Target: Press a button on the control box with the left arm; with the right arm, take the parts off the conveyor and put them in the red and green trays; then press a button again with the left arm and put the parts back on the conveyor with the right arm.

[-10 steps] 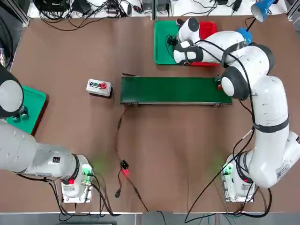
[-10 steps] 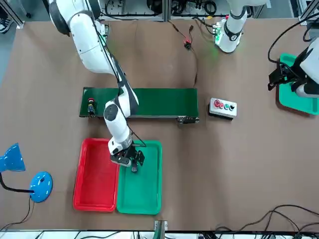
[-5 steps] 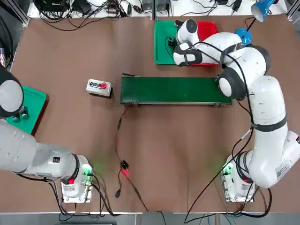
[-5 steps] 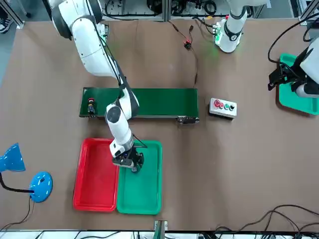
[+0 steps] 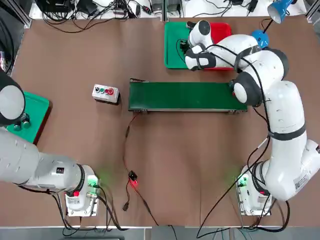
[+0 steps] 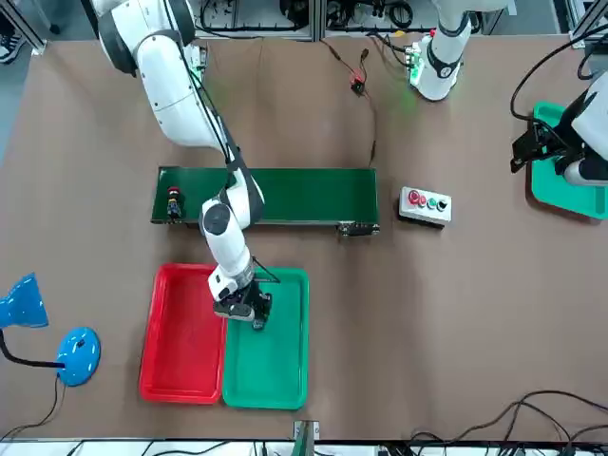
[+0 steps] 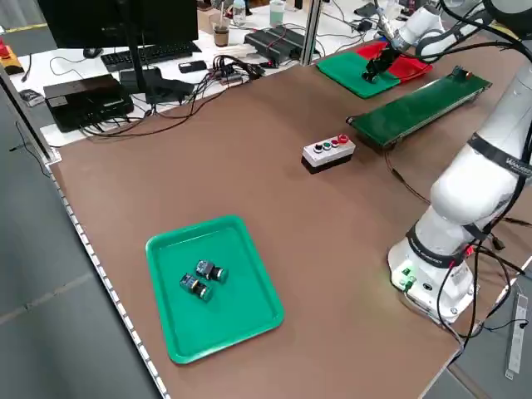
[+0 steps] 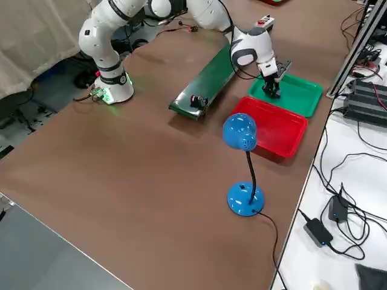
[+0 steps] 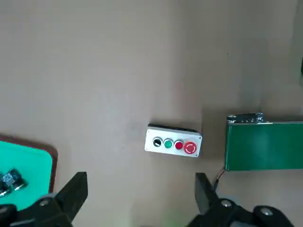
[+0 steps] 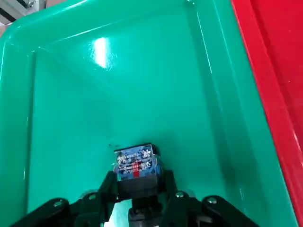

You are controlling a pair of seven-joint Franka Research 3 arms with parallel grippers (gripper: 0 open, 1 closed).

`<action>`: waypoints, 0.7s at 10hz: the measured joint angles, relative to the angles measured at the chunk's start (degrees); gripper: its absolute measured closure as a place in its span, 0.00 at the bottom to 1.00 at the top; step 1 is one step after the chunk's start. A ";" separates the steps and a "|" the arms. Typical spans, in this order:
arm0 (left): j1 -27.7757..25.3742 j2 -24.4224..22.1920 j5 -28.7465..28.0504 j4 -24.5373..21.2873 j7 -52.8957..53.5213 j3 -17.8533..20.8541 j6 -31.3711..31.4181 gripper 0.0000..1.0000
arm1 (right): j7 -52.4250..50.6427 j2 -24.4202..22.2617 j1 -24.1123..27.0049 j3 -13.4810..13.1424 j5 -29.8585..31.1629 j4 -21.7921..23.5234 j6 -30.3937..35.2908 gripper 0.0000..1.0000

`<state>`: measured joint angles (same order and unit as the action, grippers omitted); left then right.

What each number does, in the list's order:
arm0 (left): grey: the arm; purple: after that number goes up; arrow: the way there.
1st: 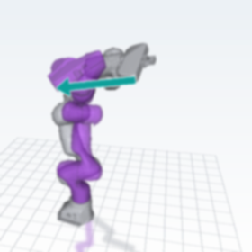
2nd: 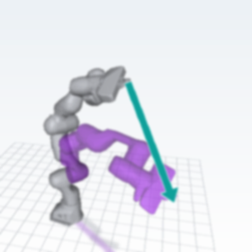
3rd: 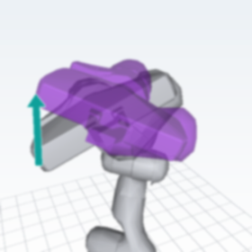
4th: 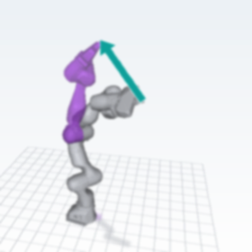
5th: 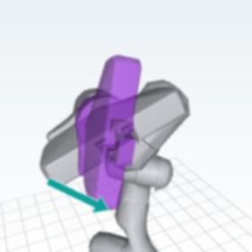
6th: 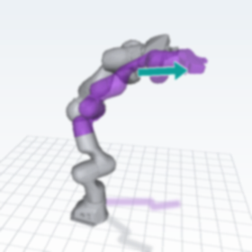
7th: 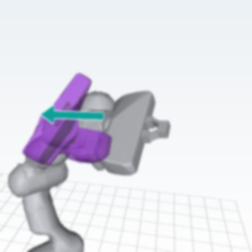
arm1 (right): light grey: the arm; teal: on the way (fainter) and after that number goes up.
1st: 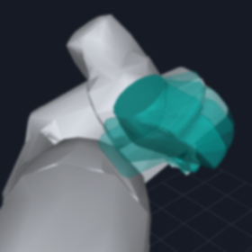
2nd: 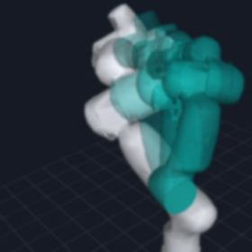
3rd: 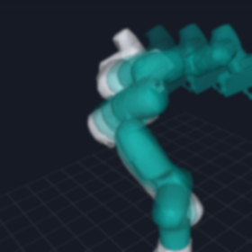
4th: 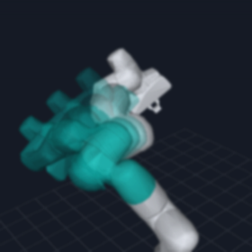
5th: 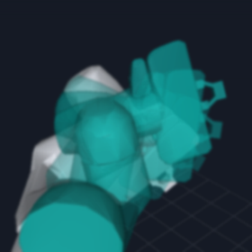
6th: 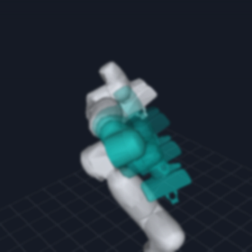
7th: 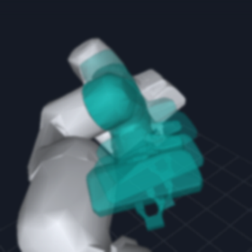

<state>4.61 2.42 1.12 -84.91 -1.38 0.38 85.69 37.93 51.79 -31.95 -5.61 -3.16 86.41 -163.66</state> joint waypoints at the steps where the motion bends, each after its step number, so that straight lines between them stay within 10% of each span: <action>1: 0.00 0.00 0.00 0.00 0.00 0.00 0.00 0.00 | -0.01 0.00 0.00 0.00 0.05 -0.01 0.02 0.57; 7: -0.01 0.00 0.00 0.00 0.00 0.00 0.00 0.00 | 0.00 -2.27 -0.16 0.17 0.32 -2.89 11.76 0.57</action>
<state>4.59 2.42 1.12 -84.90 -1.38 0.38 85.69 37.93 49.52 -32.11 -5.44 -2.84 83.53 -151.90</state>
